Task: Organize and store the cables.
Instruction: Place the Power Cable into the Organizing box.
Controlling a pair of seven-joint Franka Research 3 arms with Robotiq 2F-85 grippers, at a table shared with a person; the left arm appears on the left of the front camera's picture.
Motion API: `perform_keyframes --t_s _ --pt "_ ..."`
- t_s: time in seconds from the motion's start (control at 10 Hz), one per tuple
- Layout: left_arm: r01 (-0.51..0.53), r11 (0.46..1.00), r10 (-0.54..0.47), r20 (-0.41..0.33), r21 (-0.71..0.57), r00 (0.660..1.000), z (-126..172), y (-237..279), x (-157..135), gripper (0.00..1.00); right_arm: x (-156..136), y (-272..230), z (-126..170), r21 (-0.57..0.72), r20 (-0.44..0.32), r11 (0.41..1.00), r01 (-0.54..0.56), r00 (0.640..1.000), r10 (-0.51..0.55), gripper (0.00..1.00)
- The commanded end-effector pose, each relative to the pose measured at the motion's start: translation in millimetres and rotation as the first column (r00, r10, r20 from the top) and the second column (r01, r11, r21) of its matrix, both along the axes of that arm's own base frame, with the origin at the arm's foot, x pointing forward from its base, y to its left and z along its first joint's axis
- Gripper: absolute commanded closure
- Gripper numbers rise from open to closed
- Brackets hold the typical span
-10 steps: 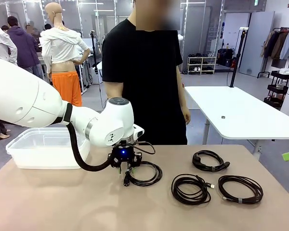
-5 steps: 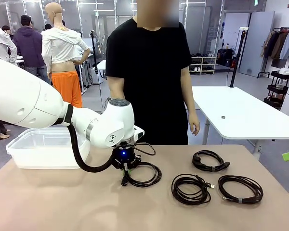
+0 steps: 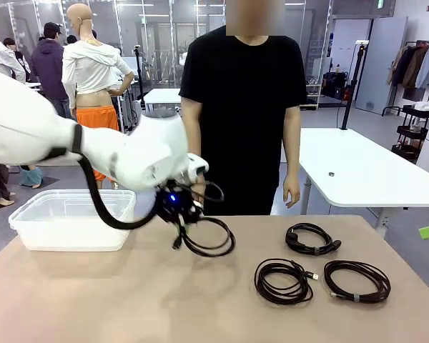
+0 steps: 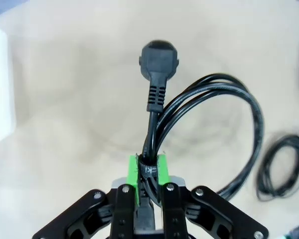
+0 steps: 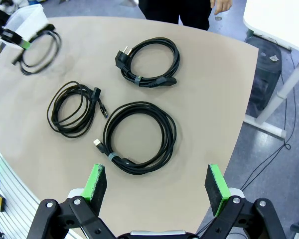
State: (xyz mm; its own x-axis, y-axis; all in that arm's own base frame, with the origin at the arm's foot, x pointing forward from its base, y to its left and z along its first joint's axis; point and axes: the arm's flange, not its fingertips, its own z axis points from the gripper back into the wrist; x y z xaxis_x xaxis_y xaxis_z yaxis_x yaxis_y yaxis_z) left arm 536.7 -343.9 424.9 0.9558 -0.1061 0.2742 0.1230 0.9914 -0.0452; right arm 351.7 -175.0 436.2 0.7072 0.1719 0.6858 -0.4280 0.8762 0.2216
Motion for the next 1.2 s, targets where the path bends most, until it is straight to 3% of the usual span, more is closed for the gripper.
perform_keyframes --t_s 0.0,0.1,0.3,0.6,0.7,0.8,1.1 --pt "0.041 0.999 -0.041 -0.012 0.016 0.999 40.0 63.6 -16.0 0.93 0.5 -1.4 -0.4 0.004 0.013 1.000 -0.012 1.000 0.012 0.00" --pt "0.056 0.998 -0.056 0.016 -0.018 0.998 51.6 92.7 -15.9 0.93 0.5 -1.4 -0.4 0.004 0.013 1.000 -0.012 1.000 0.012 0.00" --pt "-0.001 0.997 0.008 0.081 -0.082 0.997 69.5 161.4 -16.1 0.93 0.5 -1.4 -0.4 0.004 0.013 1.000 -0.012 1.000 0.012 0.00" --pt "0.027 0.990 -0.008 0.141 -0.137 0.990 76.0 230.1 -24.7 0.93 0.5 -1.4 -0.4 0.004 0.013 1.000 -0.012 1.000 0.012 0.00" --pt "0.023 0.986 0.003 0.156 -0.167 0.988 77.8 239.2 -26.9 0.93 0.5 -1.4 -0.4 0.004 0.013 1.000 -0.012 1.000 0.012 0.00" --pt "-0.014 0.996 0.022 0.102 -0.083 0.995 77.6 223.6 -12.0 0.93 0.5 -1.4 -0.4 0.004 0.013 1.000 -0.012 1.000 0.012 0.00" --pt "-0.014 0.996 0.022 0.102 -0.083 0.995 77.6 223.6 -12.0 0.93 0.5 -1.4 -0.4 0.004 0.013 1.000 -0.012 1.000 0.012 0.00"
